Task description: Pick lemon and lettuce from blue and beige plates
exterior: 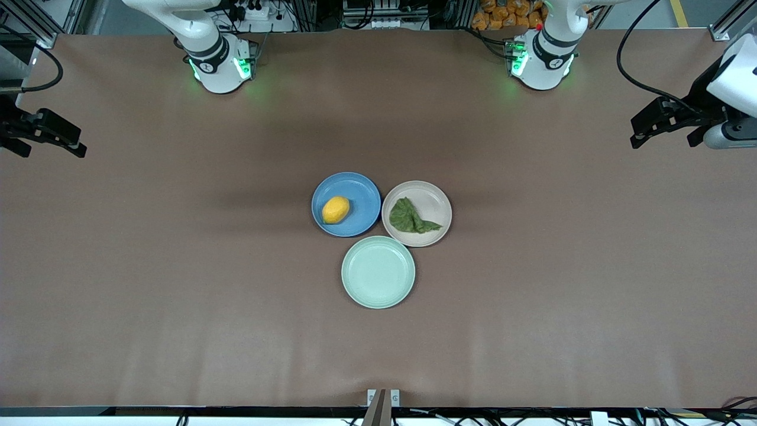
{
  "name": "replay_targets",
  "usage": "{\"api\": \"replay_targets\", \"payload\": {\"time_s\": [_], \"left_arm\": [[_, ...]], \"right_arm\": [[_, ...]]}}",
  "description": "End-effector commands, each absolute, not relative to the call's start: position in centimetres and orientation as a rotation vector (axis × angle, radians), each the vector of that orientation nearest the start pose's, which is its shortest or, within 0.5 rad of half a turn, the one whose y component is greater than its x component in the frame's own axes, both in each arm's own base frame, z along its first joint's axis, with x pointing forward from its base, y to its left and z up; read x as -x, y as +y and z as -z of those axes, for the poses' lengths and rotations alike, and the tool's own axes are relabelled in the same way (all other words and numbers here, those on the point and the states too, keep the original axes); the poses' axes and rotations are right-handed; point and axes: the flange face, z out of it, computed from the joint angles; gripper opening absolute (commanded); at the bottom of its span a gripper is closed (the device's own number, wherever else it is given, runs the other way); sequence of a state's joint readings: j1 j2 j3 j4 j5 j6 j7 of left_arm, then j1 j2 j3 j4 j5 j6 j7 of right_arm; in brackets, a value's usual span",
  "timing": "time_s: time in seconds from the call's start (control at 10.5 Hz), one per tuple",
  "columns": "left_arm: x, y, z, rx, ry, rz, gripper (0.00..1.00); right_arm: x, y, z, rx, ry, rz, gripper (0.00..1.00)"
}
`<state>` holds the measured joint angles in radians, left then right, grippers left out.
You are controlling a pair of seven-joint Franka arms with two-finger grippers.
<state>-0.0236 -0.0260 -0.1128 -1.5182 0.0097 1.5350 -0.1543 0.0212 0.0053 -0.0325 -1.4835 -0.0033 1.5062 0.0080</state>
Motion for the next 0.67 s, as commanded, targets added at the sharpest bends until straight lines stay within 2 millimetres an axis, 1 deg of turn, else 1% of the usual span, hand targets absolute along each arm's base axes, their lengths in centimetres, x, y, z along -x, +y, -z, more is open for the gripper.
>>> {"api": "replay_targets", "payload": {"time_s": [0.0, 0.29, 0.38, 0.57], "left_arm": [[-53.5, -7.1, -66.8, 3.114, 0.006, 0.080, 1.00], [-53.6, -7.2, -66.5, 3.129, 0.011, 0.068, 1.00], [-53.6, -7.6, -66.1, 3.129, 0.015, 0.056, 1.00], [-53.9, -9.8, -64.8, 3.130, 0.044, 0.018, 1.00]], "right_arm": [[-54.8, -0.7, -65.8, 3.144, 0.039, 0.031, 1.00], [-54.7, -0.7, -65.9, 3.144, 0.041, 0.031, 1.00], [-54.8, -0.7, -65.8, 3.144, 0.041, 0.029, 1.00], [-54.8, -0.6, -65.7, 3.144, 0.044, 0.024, 1.00]]}}
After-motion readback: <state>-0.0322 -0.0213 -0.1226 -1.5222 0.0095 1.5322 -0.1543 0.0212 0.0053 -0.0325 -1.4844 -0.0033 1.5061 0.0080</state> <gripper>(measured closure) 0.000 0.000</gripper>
